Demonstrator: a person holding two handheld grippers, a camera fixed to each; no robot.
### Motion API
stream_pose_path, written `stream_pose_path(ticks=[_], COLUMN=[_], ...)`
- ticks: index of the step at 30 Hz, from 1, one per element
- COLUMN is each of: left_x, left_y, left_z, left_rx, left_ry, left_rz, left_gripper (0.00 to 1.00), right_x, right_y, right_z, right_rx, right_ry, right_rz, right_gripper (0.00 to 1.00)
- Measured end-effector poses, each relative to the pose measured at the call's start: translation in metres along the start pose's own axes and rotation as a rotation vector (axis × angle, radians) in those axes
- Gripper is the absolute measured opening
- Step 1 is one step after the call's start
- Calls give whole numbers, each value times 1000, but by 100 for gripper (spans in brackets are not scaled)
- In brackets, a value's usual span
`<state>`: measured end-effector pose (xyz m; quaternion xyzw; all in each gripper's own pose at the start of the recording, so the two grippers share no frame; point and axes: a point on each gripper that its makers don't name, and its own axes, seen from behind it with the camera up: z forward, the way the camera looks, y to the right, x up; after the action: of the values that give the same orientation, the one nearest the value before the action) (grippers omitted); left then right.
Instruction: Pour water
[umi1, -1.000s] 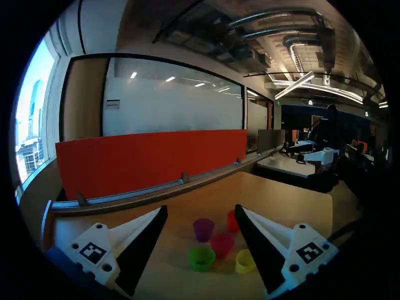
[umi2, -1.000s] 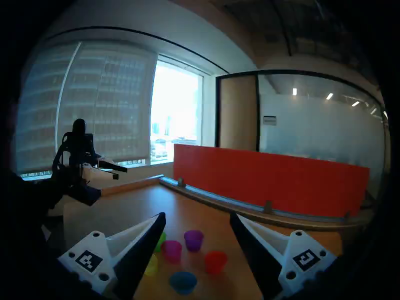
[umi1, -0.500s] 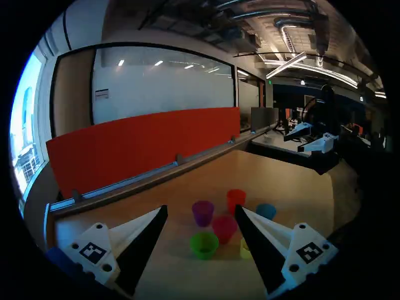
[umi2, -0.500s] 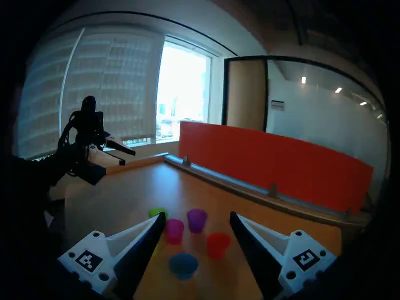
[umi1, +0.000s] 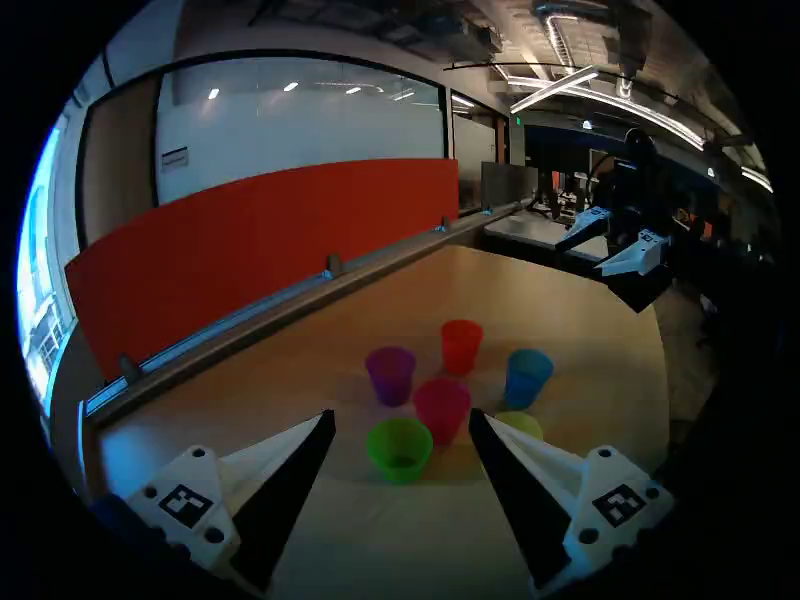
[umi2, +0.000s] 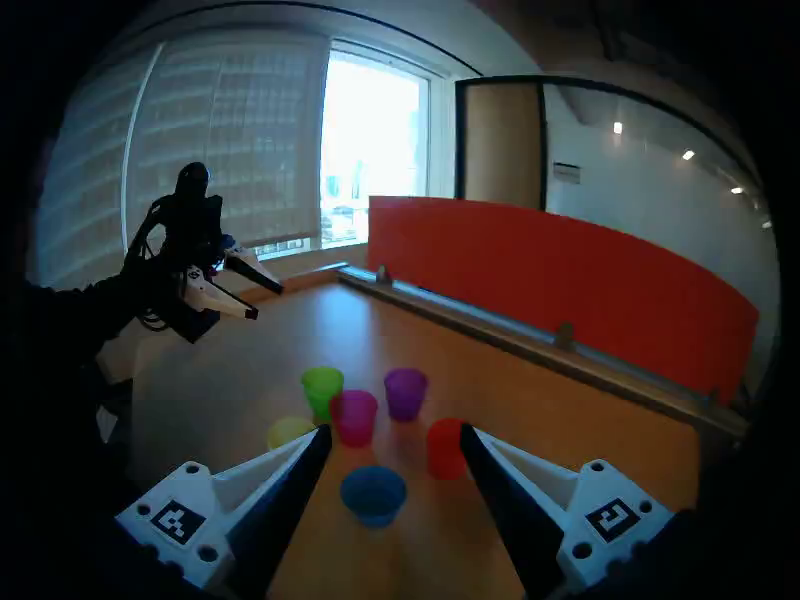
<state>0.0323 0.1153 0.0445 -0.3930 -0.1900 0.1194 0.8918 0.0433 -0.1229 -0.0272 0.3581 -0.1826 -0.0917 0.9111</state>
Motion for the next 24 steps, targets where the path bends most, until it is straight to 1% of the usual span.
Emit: stream_pose_path(ticks=[6,15,24], left_x=[-26,-67,-98], left_y=[-2,-5,-5], left_z=[16,37,56], left_rx=[-23,-51,-72], left_ry=[-63,-159,-228], left_rz=[-7,16,40], left_gripper=[100,100,100], right_x=[-23,-60,-86], right_y=[-3,-3,-6], right_z=[12,30,45], right_rx=[20,40,57], right_ry=[-46,-112,-163], right_rz=[-8,-5,-17], right_gripper=[99,99,99])
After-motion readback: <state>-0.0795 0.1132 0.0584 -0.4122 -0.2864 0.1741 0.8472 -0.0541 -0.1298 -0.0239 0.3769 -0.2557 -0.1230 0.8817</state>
